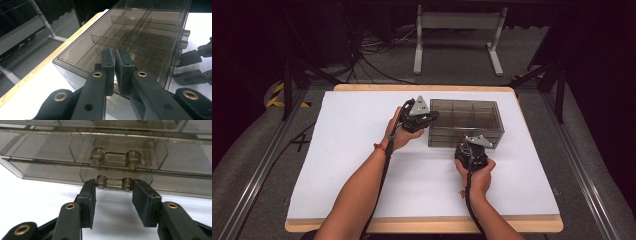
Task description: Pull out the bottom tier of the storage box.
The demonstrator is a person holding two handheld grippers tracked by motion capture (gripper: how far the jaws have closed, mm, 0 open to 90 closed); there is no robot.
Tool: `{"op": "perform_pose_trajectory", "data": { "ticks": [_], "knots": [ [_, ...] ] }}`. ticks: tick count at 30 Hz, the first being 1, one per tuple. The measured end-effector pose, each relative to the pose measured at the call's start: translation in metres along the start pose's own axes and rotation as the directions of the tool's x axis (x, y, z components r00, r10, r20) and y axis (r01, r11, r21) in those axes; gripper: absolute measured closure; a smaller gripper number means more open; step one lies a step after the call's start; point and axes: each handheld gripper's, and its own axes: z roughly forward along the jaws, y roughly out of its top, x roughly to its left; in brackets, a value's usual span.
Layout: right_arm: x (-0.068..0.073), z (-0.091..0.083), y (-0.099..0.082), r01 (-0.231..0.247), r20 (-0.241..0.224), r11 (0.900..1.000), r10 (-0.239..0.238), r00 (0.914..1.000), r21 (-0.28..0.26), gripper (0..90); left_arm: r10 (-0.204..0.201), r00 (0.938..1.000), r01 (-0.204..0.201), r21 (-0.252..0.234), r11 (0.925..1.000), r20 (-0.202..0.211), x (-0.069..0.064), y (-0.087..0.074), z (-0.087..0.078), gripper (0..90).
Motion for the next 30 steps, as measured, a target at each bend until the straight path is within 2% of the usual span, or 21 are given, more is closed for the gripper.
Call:
{"op": "perform_pose_trajectory", "data": {
  "ticks": [4, 6, 8, 10, 11, 17, 19, 26, 30],
  "knots": [
    [-0.002, 0.001, 0.008, -0.014, -0.018, 0.9973, 0.015, 0.9997, 0.072, 54.9, 0.003, 1.0, -0.003, 0.001, 1.0, -0.001, -0.001, 0.0, 0.0, 85.4],
    [-0.004, 0.003, 0.013, 0.003, -0.029, 0.9919, 0.001, 0.9996, 0.127, 54.8, 0.004, 1.0, -0.004, 0.002, 1.0, -0.002, -0.001, 0.0, 0.0, 85.4],
    [-0.006, 0.003, 0.018, -0.005, -0.043, 0.9873, 0.012, 0.999, 0.159, 54.9, 0.004, 1.0, -0.004, 0.002, 1.0, 0.001, 0.0, 0.0, 0.0, 85.3],
    [-0.005, 0.004, 0.021, 0.009, -0.04, 0.9815, -0.002, 0.9992, 0.191, 55.0, -0.001, 1.0, 0.001, -0.005, 1.0, 0.005, 0.001, -0.001, 0.0, 85.4],
    [-0.006, 0.004, 0.023, -0.015, -0.044, 0.9799, 0.024, 0.9988, 0.199, 55.0, -0.005, 0.9999, 0.005, -0.01, 0.9999, 0.011, 0.001, -0.001, 0.0, 85.4],
    [-0.007, 0.004, 0.028, -0.028, -0.052, 0.9729, 0.041, 0.9978, 0.23, 54.7, -0.005, 0.9998, 0.005, -0.015, 0.9999, 0.021, 0.003, -0.002, 0.0, 86.2],
    [-0.008, 0.003, 0.03, -0.048, -0.049, 0.9707, 0.061, 0.9969, 0.236, 54.8, -0.005, 0.9998, 0.005, -0.012, 0.9999, 0.021, 0.003, -0.001, 0.0, 86.3],
    [-0.007, 0.003, 0.033, -0.016, -0.049, 0.9682, 0.029, 0.9984, 0.25, 55.2, -0.019, 0.9995, 0.019, -0.009, 0.9998, 0.026, 0.003, -0.001, 0.0, 86.9],
    [-0.006, 0.003, 0.034, -0.009, -0.047, 0.966, 0.022, 0.9987, 0.258, 55.2, -0.01, 0.9997, 0.01, -0.001, 1.0, 0.022, 0.002, 0.0, 0.0, 86.9]
  ]
}}
